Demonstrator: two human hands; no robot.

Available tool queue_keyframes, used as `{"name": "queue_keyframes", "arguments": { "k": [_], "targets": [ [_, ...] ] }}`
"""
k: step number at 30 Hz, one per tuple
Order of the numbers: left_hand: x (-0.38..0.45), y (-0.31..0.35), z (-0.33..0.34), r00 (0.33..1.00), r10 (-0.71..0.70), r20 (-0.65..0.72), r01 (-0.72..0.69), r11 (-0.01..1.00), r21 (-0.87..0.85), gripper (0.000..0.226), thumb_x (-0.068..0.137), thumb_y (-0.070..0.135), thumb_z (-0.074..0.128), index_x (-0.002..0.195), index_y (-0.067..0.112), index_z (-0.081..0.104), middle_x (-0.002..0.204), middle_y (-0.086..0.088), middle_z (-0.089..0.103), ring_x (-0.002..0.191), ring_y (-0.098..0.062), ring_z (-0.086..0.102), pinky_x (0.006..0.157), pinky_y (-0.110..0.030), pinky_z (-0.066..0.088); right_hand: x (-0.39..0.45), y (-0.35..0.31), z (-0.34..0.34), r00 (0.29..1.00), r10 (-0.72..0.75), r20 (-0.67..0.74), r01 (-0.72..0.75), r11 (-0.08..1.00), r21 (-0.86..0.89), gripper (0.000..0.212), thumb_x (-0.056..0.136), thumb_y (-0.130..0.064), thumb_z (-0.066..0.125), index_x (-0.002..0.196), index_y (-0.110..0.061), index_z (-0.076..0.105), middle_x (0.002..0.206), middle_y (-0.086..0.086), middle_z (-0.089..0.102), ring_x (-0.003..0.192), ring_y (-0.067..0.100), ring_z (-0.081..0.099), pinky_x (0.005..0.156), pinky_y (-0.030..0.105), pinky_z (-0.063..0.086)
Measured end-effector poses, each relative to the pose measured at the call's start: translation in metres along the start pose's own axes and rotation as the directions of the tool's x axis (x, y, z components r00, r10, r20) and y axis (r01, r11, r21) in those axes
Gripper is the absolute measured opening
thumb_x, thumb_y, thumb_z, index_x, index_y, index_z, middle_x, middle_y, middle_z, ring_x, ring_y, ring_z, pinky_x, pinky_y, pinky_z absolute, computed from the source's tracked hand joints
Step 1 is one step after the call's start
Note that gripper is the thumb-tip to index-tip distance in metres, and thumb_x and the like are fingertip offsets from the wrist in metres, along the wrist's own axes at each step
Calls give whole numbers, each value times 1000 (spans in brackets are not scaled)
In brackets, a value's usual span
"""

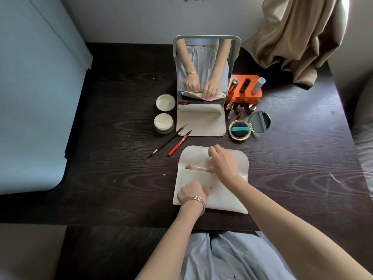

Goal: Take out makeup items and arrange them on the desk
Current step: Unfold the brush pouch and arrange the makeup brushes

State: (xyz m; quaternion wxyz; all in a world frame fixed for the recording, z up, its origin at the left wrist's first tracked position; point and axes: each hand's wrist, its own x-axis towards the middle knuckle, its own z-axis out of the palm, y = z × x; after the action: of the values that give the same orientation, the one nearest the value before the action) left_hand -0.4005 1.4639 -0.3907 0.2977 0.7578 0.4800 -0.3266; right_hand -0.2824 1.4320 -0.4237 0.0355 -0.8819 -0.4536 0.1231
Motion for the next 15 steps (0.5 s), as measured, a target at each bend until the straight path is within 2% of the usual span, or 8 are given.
{"name": "queue_keyframes", "arguments": {
  "k": [1, 2, 3, 4, 7, 10, 12, 15],
  "targets": [
    [-1, 0, -1, 1000, 1, 8, -1, 1000, -7, 29, 83, 29, 54, 100, 13, 70, 106, -5, 69, 102, -26, 62, 81, -30, 47, -1, 2, 1, 999, 26, 47, -30, 995, 94, 22, 62, 7, 72, 74, -5, 57, 73, 13, 55, 55, 35, 55, 41, 32, 35],
    [-2, -1, -2, 1000, 5, 12, -5, 1000, -14, 30, 83, 31, 53, 100, 13, 71, 105, -5, 69, 102, -26, 62, 82, -31, 48, -1, 5, 2, 996, 63, 56, -72, 982, 174, 8, 77, 1, 64, 81, -3, 59, 81, 14, 56, 63, 37, 57, 47, 36, 39],
    [-3, -1, -3, 1000, 11, 17, -10, 1000, -22, 33, 83, 34, 52, 100, 13, 71, 104, -5, 70, 101, -26, 63, 83, -31, 49, 0, 8, 5, 992, 102, 73, -117, 961, 249, 5, 86, -5, 56, 87, -3, 60, 89, 15, 56, 73, 37, 58, 55, 37, 40],
    [-4, -2, -4, 1000, 20, 23, -20, 999, -32, 35, 83, 37, 51, 99, 13, 71, 103, -5, 71, 100, -25, 64, 84, -32, 51, 1, 11, 5, 988, 112, 109, -140, 941, 307, 11, 88, -8, 52, 93, -2, 60, 95, 15, 56, 81, 36, 57, 62, 36, 40],
    [-3, -6, -4, 995, 78, 70, -76, 997, -25, 36, 82, 38, 51, 97, 12, 70, 100, -5, 72, 95, -24, 65, 85, -34, 53, 2, 18, -4, 973, 80, 217, -169, 885, 433, 18, 88, -12, 55, 103, -5, 62, 103, 12, 58, 93, 28, 57, 77, 31, 40],
    [-2, -10, -3, 985, 141, 104, -152, 982, 109, 32, 82, 38, 58, 102, 15, 67, 106, -4, 68, 103, -24, 63, 84, -30, 49, 3, 20, -14, 929, -20, 370, -136, 910, 391, 19, 89, -23, 58, 101, -9, 64, 102, 9, 63, 96, 26, 59, 79, 31, 42],
    [-4, -11, 1, 982, 177, 67, -188, 956, 224, 33, 85, 36, 59, 110, 16, 63, 116, -4, 63, 111, -25, 58, 85, -30, 45, 2, 18, -19, 881, -44, 470, -122, 941, 316, 27, 93, -31, 53, 100, -8, 66, 101, 9, 63, 96, 26, 57, 79, 32, 42],
    [-8, -10, 6, 979, 202, -6, -193, 943, 272, 29, 89, 29, 57, 113, 14, 61, 119, -6, 61, 113, -26, 57, 84, -29, 44, 4, 11, -22, 807, -48, 589, -118, 963, 241, 35, 99, -30, 41, 95, -4, 65, 94, 15, 59, 88, 27, 52, 73, 32, 36]
  ]
}}
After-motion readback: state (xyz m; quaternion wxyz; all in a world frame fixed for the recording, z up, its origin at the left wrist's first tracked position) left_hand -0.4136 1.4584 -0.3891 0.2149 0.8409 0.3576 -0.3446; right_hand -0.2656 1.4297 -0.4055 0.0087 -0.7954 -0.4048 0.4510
